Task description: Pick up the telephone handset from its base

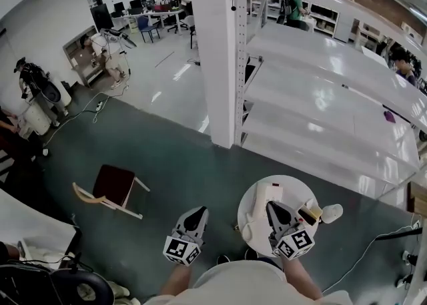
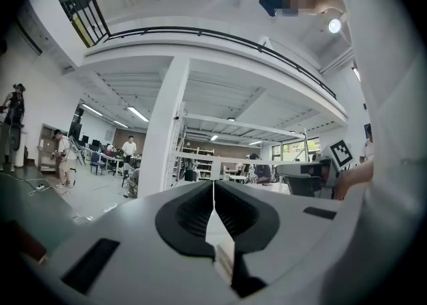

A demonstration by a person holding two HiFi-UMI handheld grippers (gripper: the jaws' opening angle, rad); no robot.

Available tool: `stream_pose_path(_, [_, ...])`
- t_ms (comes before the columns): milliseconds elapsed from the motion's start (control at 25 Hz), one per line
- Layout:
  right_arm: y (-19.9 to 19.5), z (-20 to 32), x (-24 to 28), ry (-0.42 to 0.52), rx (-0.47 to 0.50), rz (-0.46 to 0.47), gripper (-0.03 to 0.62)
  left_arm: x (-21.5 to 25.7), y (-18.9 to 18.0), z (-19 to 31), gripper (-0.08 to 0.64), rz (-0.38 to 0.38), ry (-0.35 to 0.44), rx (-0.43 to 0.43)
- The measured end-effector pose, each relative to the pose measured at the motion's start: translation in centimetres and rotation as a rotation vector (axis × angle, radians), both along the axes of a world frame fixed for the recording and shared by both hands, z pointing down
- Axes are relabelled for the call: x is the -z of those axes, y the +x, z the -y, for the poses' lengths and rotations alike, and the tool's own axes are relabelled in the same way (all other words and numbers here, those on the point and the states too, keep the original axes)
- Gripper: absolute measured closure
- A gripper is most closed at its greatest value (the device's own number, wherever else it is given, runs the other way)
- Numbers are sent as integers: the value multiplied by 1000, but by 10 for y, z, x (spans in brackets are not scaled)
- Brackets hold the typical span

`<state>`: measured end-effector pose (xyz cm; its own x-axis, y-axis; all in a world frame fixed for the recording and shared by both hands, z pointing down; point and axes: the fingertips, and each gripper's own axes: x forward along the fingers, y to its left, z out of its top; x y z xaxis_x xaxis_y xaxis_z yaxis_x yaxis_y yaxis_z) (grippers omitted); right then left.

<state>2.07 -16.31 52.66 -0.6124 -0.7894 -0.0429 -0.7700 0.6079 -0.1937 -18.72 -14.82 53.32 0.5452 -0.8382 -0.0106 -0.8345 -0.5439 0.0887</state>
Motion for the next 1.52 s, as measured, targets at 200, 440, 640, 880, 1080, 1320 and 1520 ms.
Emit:
stream_pose_path(200, [14, 10, 1, -5, 6, 4, 583, 1, 13, 10, 538, -6, -1, 15])
stream_pose_path(440, [20, 13, 0, -6, 20, 13, 583, 4, 18, 10, 538, -2, -12, 34])
stream_pose_path(640, [21, 15, -1, -13, 36, 17, 583, 3, 17, 8, 537, 4, -21, 51])
stream_pose_path(880, [21, 14, -9, -26, 46, 12, 583, 1, 17, 5, 538, 3, -24, 59])
stream_pose_path(1080, [21, 9, -21, -51, 46, 1, 583, -1, 16, -1, 538, 0, -33, 65])
stream_pose_path(1320, [28, 10, -48, -98, 35, -22, 583, -9, 21, 1, 538, 6, -42, 68])
stream_pose_path(1520, [33, 10, -78, -167, 26, -56, 583, -8, 23, 3, 537, 14, -45, 70])
